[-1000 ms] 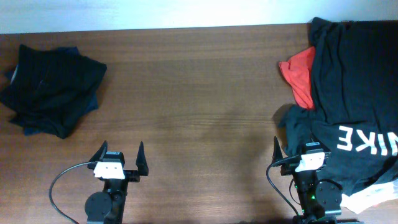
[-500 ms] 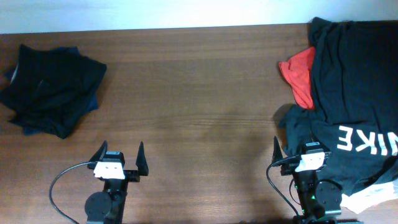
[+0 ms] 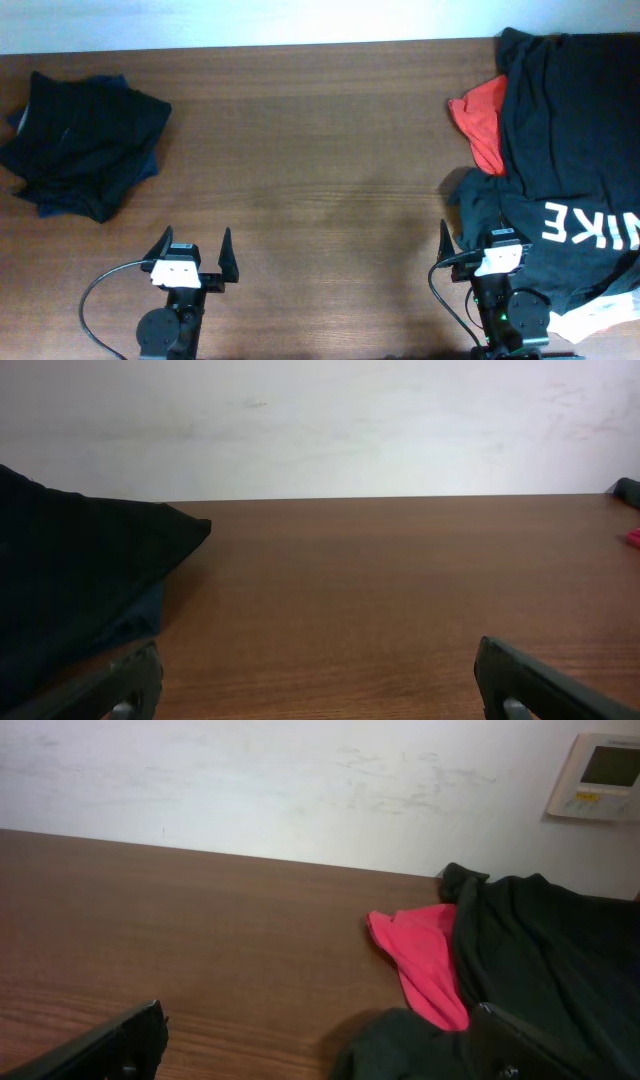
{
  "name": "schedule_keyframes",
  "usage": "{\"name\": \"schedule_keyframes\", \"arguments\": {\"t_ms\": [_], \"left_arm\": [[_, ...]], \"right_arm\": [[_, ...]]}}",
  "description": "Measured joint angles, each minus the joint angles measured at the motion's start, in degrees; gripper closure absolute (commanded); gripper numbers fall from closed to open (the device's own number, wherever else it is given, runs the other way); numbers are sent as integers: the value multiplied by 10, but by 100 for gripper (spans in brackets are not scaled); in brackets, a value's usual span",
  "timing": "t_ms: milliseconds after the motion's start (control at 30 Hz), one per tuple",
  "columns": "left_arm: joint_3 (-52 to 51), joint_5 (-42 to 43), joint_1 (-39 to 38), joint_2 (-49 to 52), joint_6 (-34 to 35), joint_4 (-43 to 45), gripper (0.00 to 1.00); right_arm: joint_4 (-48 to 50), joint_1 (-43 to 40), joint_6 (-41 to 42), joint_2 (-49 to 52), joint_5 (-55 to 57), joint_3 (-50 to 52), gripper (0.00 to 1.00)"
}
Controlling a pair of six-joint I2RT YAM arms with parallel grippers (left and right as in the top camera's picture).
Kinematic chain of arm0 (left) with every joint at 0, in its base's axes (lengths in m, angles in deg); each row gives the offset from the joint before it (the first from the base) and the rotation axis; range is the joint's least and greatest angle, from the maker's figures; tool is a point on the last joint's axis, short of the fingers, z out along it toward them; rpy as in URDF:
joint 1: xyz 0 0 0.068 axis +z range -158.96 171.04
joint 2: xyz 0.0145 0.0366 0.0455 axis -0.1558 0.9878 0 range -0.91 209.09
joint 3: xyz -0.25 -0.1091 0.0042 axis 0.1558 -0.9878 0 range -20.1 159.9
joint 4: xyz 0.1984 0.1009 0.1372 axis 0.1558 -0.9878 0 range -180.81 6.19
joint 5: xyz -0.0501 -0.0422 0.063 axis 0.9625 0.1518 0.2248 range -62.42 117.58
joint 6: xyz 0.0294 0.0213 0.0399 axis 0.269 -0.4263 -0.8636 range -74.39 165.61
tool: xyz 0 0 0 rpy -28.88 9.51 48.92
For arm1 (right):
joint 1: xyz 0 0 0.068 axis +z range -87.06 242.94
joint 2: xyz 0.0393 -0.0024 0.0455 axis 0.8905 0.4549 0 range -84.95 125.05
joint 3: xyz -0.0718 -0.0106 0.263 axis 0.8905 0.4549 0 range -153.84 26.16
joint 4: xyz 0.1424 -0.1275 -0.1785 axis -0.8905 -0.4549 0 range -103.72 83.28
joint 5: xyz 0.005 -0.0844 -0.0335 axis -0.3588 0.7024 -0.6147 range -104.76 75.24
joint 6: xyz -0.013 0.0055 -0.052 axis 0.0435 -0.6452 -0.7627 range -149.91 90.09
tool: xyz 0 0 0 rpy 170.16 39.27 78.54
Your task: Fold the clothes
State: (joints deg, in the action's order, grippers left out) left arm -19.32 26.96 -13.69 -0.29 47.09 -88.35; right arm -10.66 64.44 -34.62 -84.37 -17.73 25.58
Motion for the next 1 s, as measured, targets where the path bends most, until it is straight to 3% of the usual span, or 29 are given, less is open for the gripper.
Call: {"name": "schedule_keyframes", "arguments": {"t_ms": [333,467,600,700,833,1000], "left_arm": [[5,0,0,3,0,-7,1],[70,1,0,84,0,-29,1],[199,2,0,262,0,-75,1],[303,3,0,385,0,-149,1],[461,3,0,533,0,-302,1],[548,3,0,618,0,-374,1]], "right_arm": [[-7,0,70,0,0,-7,1],[-55,0,76,40,0,-88,1],[-148,0,78,162,0,-218,1],[-274,0,77,297,0,-349,1],[-432,0,78,452,0,-511,1],[-485,0,77,571,4,-589,1]]}}
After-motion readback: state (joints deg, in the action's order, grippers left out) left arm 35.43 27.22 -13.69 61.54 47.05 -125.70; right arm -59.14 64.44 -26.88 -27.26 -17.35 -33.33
